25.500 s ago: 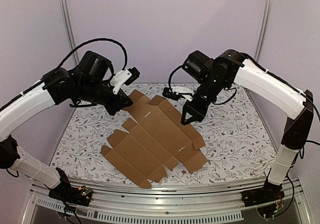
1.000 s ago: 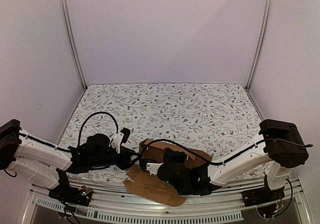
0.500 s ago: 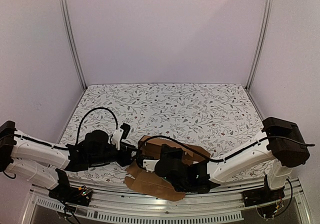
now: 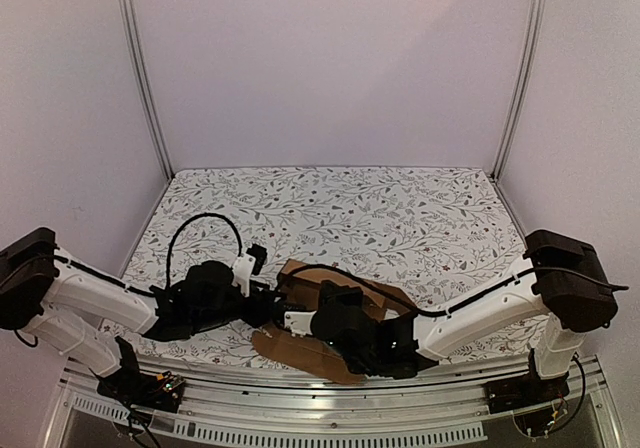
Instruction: Fold the paper box
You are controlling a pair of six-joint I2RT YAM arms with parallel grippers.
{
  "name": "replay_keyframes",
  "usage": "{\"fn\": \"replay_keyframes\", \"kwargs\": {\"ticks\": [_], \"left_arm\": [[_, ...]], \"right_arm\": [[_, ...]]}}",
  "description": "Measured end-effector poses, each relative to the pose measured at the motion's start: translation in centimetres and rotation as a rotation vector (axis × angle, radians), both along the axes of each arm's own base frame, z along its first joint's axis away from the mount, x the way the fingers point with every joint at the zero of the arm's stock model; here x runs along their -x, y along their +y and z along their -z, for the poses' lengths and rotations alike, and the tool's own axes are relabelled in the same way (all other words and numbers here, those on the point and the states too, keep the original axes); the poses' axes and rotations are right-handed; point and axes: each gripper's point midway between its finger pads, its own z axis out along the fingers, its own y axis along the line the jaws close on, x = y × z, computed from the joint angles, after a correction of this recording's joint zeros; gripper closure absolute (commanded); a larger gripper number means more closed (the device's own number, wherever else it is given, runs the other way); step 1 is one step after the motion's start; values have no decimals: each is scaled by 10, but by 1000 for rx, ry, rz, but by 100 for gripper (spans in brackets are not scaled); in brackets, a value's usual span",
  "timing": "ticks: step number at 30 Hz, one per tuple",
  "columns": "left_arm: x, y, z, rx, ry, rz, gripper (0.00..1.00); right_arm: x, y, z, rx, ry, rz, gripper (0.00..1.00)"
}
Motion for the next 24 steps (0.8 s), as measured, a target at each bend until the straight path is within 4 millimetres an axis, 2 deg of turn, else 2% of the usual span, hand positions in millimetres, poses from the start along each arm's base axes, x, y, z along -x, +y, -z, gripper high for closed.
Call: {"fn": "replay_keyframes", "kwargs": {"ticks": [8,15,24], "left_arm": [[-9,-10,6,4,-23,-6,48],[-16,-23,0,24,-48,11,47],[-21,-31,0,28,-70,21,47]], "right_arm": [[-2,-5,3,-16,11,9,100],[-4,-6,5,-37,16,25,100],[-7,-15,29,-4,31,43,100]]}}
